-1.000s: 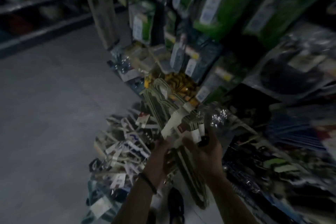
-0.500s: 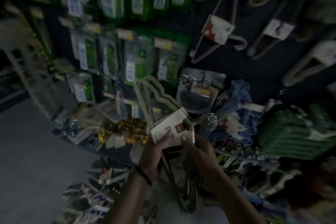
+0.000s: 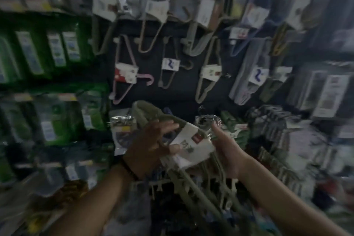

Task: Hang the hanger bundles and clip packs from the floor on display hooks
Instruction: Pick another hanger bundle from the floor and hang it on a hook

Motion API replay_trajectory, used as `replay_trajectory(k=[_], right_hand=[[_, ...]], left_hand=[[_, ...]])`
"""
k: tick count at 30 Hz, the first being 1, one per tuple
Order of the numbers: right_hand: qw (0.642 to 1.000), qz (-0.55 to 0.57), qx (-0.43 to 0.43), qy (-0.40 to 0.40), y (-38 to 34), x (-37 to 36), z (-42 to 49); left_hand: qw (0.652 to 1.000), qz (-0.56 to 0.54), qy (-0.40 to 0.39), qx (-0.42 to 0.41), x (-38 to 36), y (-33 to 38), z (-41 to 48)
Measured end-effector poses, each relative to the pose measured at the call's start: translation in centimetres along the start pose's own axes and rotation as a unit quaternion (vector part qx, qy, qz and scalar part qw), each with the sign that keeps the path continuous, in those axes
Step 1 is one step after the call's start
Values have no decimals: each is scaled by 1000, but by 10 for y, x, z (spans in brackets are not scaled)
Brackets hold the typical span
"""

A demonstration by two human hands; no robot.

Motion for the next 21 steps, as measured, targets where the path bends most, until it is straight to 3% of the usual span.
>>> replay_trajectory(k=[2,4,6,8,9,11,15,18,21], right_hand=[[998,-58,-11,25,-2,33,-18],[992,-97,-13,84,-3,77,-32],[984,-80,13,158,-8,112,-53],[976,-55,39,209,-19,136,-84],[970,-43,57,231,-23,149,-100],[958,-19,88,273,-26,179,-124],[943,5,111,313,-32,229,-164],[929,-36,108,351,-41,264,-183],[909,-142,89,382,-48,300,-192]], left_hand=[[995,34,-65,-63,-31,30,33],[994,33,-62,-90,-66,55,66],[997,-4,78,-3,-101,76,95],[963,-58,252,74,-135,81,109],[957,-66,270,78,-158,81,111],[954,-168,223,106,-212,86,110],[858,-422,93,278,-298,138,144],[820,-469,52,325,-339,156,178],[812,-480,61,326,-374,148,200]])
Point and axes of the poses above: each hand's wrist, its own z-axis towards the middle knuckle, its own x-axis out of the back of the hand, y = z × x, the point moved 2 cm from there along z, towards the middle knuckle, and after that the axes turned 13 degrees about -z, right-handed, at the moved point
